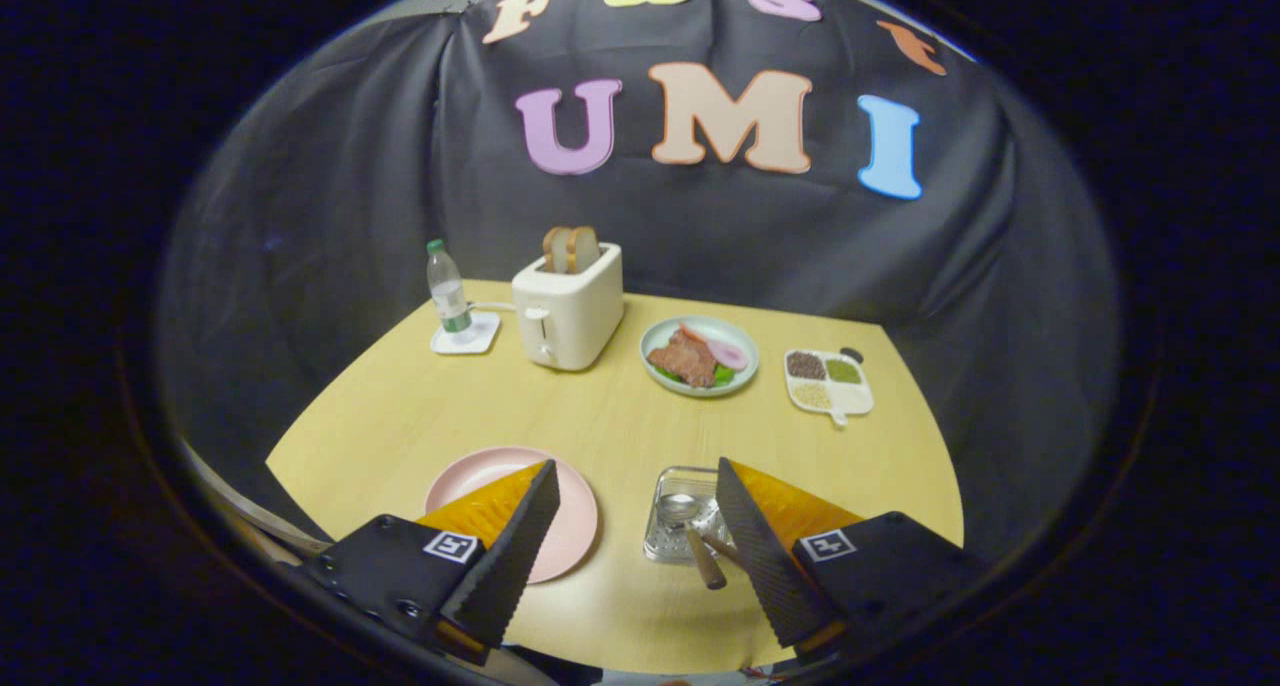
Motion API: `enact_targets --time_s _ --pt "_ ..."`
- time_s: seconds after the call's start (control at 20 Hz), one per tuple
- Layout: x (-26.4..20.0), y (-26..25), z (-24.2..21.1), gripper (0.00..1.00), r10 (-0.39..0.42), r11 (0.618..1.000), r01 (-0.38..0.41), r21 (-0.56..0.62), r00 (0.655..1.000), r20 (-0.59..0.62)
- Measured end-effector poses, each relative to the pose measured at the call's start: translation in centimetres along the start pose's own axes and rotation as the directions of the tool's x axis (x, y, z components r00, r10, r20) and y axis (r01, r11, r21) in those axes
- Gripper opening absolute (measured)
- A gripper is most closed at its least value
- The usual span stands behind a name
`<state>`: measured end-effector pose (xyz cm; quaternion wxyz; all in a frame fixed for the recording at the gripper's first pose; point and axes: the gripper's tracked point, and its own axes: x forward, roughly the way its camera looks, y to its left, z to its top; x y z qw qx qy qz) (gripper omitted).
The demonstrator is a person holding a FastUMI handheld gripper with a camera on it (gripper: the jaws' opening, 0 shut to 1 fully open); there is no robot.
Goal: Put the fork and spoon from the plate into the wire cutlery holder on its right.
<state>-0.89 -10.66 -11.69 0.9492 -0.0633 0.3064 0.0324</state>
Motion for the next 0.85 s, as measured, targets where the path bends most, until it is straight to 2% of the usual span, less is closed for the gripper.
enact_targets --time_s 0.25,0.45,0.65,0.85 --pt "-3.0 0.9 2.0 1.00 -0.071 0.996 0.059 0.063 0.978 0.198" --pt "-4.2 0.2 3.0 1.00 -0.176 0.984 0.172 0.042 0.926 0.333" --pt "-4.2 0.2 3.1 0.99 -0.236 0.971 0.229 0.065 0.886 0.400" --pt "-4.1 0.8 3.8 0.99 -0.224 0.974 0.191 0.117 0.873 0.434"
